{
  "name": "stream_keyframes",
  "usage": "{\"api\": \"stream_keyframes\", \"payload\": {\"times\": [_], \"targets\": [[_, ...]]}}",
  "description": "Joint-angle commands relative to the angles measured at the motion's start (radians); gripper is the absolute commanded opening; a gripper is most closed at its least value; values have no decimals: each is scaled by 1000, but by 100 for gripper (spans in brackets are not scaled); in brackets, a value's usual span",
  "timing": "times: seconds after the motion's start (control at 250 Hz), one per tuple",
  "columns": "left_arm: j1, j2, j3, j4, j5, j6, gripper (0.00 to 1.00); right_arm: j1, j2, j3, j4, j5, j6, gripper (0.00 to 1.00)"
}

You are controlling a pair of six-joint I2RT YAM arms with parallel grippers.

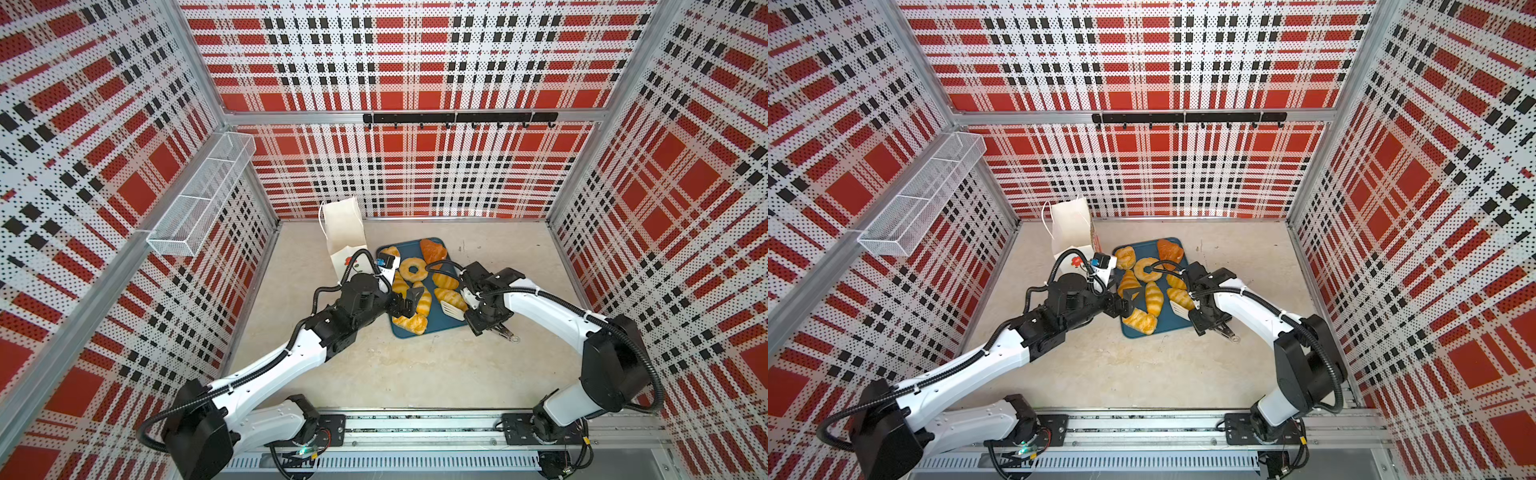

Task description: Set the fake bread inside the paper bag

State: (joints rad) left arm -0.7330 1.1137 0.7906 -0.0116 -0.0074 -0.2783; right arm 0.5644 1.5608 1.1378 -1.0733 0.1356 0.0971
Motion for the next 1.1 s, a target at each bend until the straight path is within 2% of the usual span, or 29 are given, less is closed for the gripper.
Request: {"api": "stream_keyframes", "payload": {"times": [0.0, 0.164, 0.344, 0.652, 1.096], "targets": [[-6, -51, -33, -33, -46, 11, 99, 29, 3, 38, -18, -16, 18, 61], [-14, -100, -75, -52, -72, 0, 99, 46, -14, 40, -34, -15, 52, 61], [-31, -133, -99, -95, -116, -2, 100, 46, -18, 45, -60, 43, 103, 62], [-78, -159, -114, -192, -234, 5, 99, 64, 69, 86, -71, 76, 131, 63], [-120, -173, -166, -214, -279, -1, 99, 71, 163, 151, -85, 76, 145, 63]]}}
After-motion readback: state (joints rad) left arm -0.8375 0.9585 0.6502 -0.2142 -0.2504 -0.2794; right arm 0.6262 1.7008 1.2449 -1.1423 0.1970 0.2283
